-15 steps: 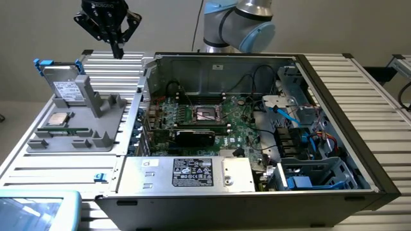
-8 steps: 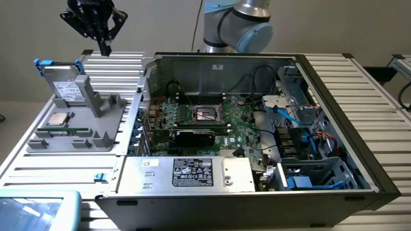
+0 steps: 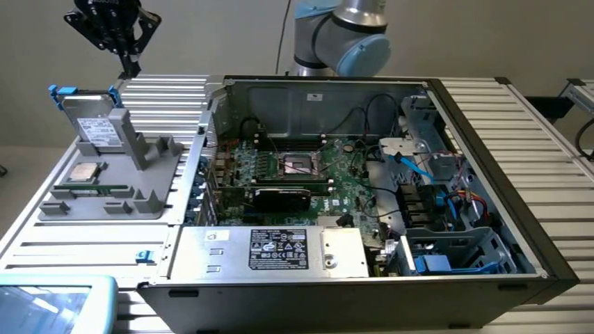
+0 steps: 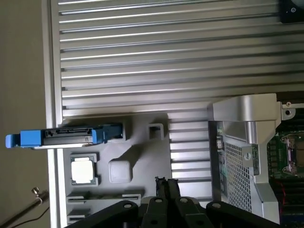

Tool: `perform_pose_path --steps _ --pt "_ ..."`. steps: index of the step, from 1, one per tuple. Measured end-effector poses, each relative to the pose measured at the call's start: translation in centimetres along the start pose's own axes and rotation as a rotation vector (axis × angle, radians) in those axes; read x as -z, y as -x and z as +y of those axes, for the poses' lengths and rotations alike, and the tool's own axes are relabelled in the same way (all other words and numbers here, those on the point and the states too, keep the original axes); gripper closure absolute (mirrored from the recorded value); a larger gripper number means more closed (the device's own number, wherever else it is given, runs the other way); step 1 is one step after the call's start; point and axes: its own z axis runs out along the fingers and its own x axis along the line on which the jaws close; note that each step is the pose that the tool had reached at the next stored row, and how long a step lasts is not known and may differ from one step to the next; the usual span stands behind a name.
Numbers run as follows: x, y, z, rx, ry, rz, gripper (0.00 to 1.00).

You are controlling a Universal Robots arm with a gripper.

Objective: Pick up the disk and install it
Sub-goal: 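Reach for the disk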

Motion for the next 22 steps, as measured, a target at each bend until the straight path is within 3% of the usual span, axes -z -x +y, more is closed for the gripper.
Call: perform_pose_path --steps 8,22 --pt "-0.31 -3.7 0.87 0.000 -0.0018 0.0068 0.89" --pt "-1.28 -10.1 2.22 0.000 -0.0056 0.0082 0.89"
